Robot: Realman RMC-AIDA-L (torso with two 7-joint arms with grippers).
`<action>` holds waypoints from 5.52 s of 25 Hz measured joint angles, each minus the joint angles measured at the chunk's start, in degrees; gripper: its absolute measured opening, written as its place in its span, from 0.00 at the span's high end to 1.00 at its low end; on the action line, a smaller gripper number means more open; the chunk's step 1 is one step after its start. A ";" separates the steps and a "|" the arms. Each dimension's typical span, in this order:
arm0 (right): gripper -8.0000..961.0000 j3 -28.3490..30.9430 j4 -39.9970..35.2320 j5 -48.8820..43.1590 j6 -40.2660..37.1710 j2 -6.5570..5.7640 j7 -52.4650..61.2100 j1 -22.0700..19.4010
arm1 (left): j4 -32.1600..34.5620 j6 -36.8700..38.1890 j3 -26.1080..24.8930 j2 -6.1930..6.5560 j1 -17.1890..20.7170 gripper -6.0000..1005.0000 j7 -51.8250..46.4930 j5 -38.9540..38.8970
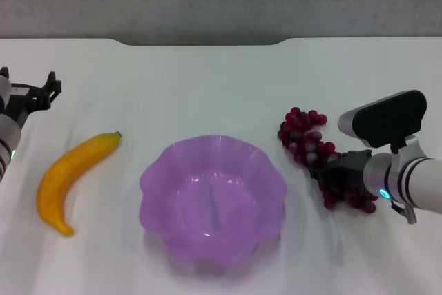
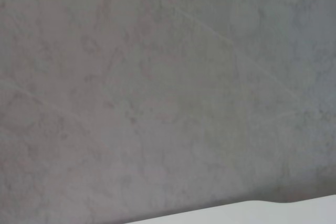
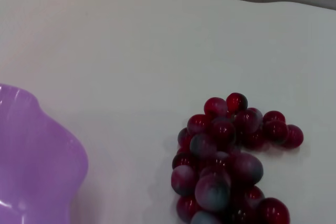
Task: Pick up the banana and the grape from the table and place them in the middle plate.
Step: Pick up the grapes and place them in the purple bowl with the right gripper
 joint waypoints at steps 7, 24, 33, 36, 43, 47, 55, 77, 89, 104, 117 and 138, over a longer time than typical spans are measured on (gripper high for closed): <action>0.47 0.00 0.35 0.08 -0.50 0.00 0.01 0.03 | -0.05 0.00 0.00 0.00 -0.01 0.11 0.00 0.00; 0.49 -0.57 2.20 0.30 -7.43 0.06 0.01 -0.70 | -0.06 0.03 0.00 0.00 -0.01 0.11 0.00 0.00; 0.52 -0.64 2.33 0.28 -9.70 0.09 0.01 -1.50 | -0.06 0.00 0.00 0.00 0.00 0.11 0.00 0.00; 0.52 -0.63 3.29 0.28 -10.02 0.09 0.01 -1.31 | -0.06 0.01 0.00 0.00 0.00 0.11 -0.02 0.00; 0.52 -0.53 4.24 0.38 -6.20 -0.02 0.27 0.57 | -0.06 0.07 0.00 0.00 0.00 0.11 0.01 0.00; 0.53 -0.48 2.93 0.32 -5.94 0.00 0.16 0.23 | -0.06 0.01 0.00 0.00 0.16 0.11 0.01 0.00; 0.53 -2.51 2.11 -0.06 -12.70 0.13 0.01 -2.04 | -0.06 -0.03 0.00 0.00 0.27 0.11 0.00 0.00; 0.54 -9.48 2.24 -0.10 -28.09 0.09 -0.02 -4.51 | 0.09 0.00 0.00 0.00 0.39 0.11 0.00 0.00; 0.55 -11.40 3.58 -0.18 -34.68 0.09 -0.02 -5.52 | 0.09 0.04 0.00 0.00 0.44 0.11 0.00 0.00; 0.55 -11.98 -5.59 0.18 -37.37 -0.01 -9.12 -8.61 | 0.47 0.01 0.00 0.16 1.33 0.11 0.03 0.00; 0.56 -9.86 -31.75 -0.05 -24.15 -0.08 -24.07 -18.63 | 0.47 0.00 0.00 0.17 1.50 0.11 0.18 0.00; 0.57 -18.37 -27.13 5.61 -18.22 -0.09 -20.71 -13.74 | 0.09 0.00 0.12 0.17 0.76 0.11 0.18 0.00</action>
